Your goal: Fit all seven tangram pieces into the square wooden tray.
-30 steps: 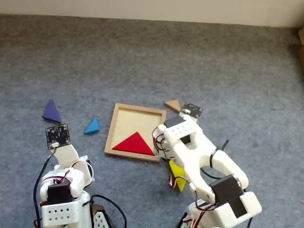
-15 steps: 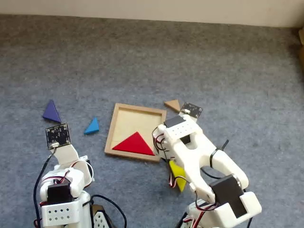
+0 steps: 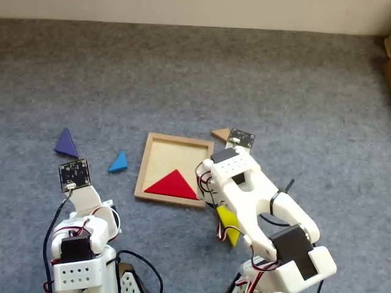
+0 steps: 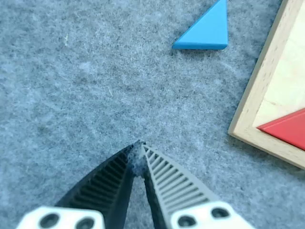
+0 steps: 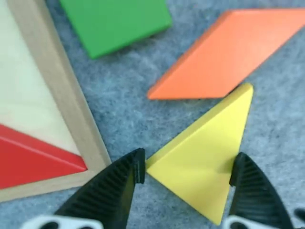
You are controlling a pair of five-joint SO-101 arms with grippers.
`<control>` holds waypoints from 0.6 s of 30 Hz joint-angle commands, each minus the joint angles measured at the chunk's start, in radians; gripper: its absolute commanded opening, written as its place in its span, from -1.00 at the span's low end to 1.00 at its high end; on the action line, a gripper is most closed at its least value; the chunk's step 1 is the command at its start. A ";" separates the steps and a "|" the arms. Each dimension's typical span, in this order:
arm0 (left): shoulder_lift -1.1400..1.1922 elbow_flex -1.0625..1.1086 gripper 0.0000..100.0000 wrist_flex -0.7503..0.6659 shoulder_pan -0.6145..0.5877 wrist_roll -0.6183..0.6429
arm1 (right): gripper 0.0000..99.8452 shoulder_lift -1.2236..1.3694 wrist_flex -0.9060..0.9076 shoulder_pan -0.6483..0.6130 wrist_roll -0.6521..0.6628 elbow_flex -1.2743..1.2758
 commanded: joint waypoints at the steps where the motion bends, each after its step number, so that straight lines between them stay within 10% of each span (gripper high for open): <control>1: -0.042 0.019 -0.99 0.005 -0.016 0.008 | -0.44 -0.033 0.013 0.007 0.012 -0.047; 18: -0.042 0.019 -0.99 0.005 -0.016 0.008 | -0.44 -0.025 0.131 -0.064 0.046 -0.048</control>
